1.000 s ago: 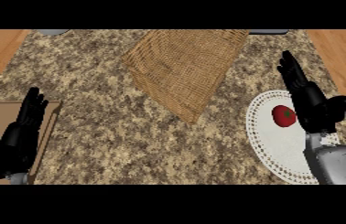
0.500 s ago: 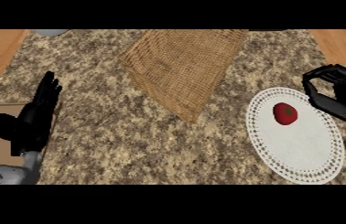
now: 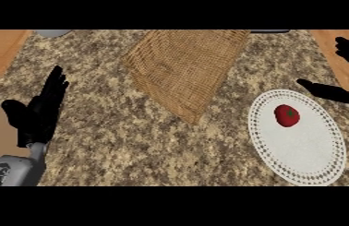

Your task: Pick the tomato from the placemat and place it in the basket

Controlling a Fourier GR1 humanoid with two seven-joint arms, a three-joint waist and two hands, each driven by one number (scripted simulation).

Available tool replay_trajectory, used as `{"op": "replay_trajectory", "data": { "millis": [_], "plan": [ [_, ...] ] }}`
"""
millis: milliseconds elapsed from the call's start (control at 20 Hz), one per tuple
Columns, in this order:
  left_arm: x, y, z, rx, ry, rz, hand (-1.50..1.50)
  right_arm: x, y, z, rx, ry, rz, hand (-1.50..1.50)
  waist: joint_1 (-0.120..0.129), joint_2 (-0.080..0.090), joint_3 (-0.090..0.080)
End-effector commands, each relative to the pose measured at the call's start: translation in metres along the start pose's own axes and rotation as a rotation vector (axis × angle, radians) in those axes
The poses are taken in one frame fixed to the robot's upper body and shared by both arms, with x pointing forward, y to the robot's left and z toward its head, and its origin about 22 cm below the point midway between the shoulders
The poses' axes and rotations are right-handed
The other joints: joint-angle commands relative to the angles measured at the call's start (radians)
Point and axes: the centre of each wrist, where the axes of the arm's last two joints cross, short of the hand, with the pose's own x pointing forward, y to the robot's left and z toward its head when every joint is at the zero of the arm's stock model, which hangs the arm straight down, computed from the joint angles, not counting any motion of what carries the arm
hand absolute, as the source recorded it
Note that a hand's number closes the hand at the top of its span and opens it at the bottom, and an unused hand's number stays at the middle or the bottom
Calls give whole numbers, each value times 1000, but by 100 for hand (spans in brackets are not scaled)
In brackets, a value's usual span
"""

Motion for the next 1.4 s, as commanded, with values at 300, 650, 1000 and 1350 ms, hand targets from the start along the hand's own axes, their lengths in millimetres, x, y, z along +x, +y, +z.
{"op": "replay_trajectory", "data": {
  "millis": [300, 650, 1000, 1350],
  "plan": [
    [1, 4, 2, 0, 19, 7, 0, 25, -85, -14, 530, 327, 492, -150, -15, -14, -4],
    [1, 0, 1, -6, 9, 3, 0, 61, -104, -23, 682, 359, 461, -150, -5, -5, 0],
    [-1, 10, -4, -7, 18, 11, 0, 40, -91, 8, 594, 353, 353, -150, -7, -5, 1],
    [-6, 3, -2, -14, -5, 0, 0, 7, -73, 17, 594, 333, 288, -150, -1, -3, 1]
  ]
}}
